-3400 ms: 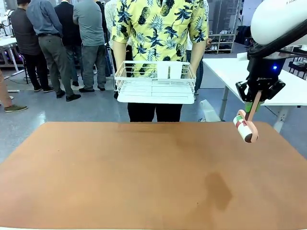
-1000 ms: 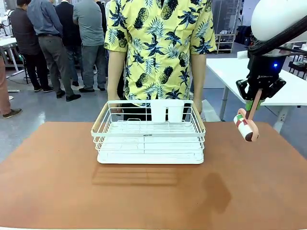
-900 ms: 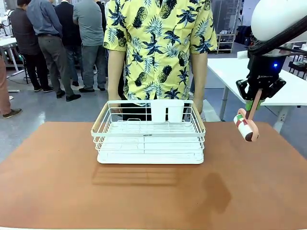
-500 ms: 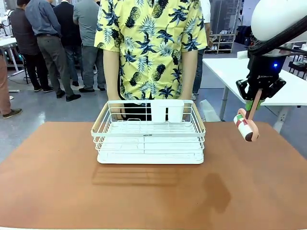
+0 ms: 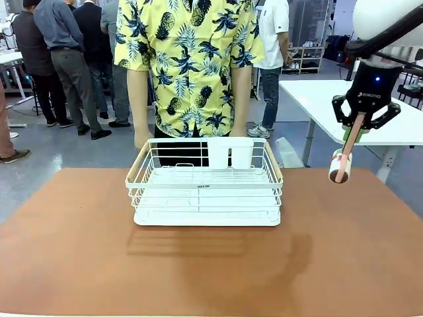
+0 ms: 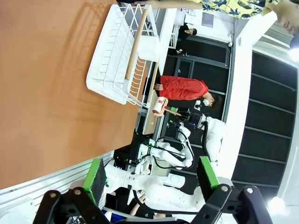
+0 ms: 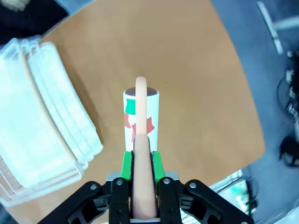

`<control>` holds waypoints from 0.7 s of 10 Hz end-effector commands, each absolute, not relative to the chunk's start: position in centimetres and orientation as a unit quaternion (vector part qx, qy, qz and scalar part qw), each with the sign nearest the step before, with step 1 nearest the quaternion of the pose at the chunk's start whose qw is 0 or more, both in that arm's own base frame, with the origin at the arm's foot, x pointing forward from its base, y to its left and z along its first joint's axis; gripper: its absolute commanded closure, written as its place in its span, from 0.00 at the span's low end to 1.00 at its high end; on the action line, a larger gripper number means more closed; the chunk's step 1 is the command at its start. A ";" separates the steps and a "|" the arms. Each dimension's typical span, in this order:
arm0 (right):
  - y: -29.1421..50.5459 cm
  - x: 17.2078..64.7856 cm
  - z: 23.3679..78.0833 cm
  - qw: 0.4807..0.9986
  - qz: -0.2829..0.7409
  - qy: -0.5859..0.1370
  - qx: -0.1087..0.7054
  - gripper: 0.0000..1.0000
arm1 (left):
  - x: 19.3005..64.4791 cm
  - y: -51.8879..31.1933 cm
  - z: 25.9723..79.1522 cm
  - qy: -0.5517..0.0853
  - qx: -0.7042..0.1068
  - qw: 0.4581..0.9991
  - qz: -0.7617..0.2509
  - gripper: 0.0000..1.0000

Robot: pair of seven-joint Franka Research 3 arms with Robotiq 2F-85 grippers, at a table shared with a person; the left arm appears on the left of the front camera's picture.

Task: Clean the table.
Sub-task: Place the Lint Roller down when the Dish drying rack is positioned in the middle of the table.

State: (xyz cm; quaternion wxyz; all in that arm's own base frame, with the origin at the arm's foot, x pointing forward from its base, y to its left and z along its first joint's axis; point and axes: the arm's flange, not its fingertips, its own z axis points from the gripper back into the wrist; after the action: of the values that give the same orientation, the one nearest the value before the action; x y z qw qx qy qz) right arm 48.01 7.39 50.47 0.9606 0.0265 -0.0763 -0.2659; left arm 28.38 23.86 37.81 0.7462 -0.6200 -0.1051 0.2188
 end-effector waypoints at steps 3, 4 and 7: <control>5.8 47.9 46.1 0.710 -0.654 -0.157 0.207 0.79 | 28.1 24.0 37.9 -0.109 -0.623 0.743 0.218 0.00; 6.1 47.3 42.4 0.700 -0.658 -0.166 0.221 0.79 | 28.1 24.0 37.9 -0.109 -0.623 0.743 0.218 0.00; 6.4 45.6 38.3 0.660 -0.665 -0.259 0.237 0.79 | 28.1 24.0 37.9 -0.109 -0.623 0.743 0.218 0.00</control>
State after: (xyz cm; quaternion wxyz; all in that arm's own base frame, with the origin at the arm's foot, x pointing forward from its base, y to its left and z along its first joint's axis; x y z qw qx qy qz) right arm 45.88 4.07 40.48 0.7085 0.2339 -0.1644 -0.6452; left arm 28.36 23.88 37.81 0.7461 -0.6199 -0.1052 0.2190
